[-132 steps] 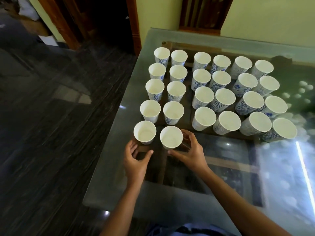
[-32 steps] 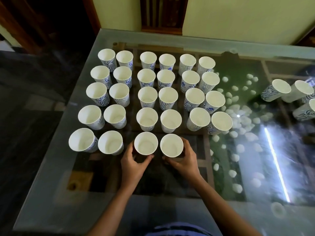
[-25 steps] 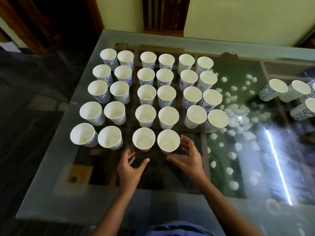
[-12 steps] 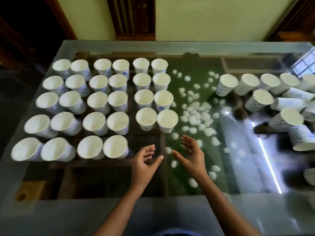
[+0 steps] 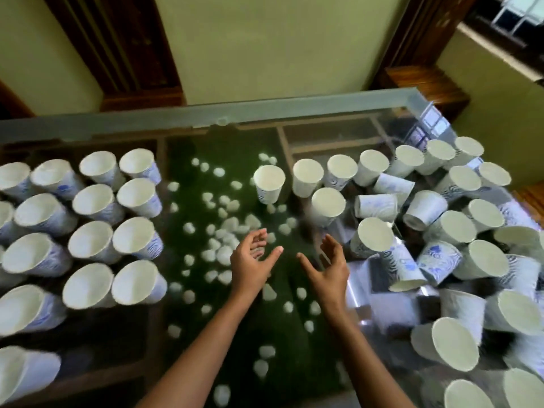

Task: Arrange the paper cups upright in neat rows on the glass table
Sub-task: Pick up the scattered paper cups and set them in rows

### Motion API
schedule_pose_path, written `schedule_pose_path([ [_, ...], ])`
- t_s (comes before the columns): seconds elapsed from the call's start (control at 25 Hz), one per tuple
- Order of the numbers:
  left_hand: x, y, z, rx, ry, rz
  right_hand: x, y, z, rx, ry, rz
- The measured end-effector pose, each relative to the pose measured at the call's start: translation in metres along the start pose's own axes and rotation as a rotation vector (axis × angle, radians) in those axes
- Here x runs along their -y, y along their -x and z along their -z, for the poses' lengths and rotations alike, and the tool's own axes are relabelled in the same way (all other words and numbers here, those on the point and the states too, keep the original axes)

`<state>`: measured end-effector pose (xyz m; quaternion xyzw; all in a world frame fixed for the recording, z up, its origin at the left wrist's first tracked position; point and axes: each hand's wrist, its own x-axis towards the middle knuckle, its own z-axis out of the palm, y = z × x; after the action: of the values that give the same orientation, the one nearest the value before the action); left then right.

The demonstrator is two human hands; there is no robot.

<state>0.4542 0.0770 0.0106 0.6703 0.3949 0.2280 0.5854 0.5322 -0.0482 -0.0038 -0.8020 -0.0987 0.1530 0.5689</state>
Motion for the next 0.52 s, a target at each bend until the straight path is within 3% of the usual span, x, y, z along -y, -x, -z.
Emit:
schedule_pose_path([
  [0.2,-0.004,-0.057,-0.046,-0.166,-0.033,0.075,-0.009,-0.059,-0.014,-0.180,0.007,-0.008],
  [0.52,0.000,-0.120,-0.078,-0.326,-0.060,0.132,-0.020,-0.106,-0.030,-0.306,-0.095,0.079],
])
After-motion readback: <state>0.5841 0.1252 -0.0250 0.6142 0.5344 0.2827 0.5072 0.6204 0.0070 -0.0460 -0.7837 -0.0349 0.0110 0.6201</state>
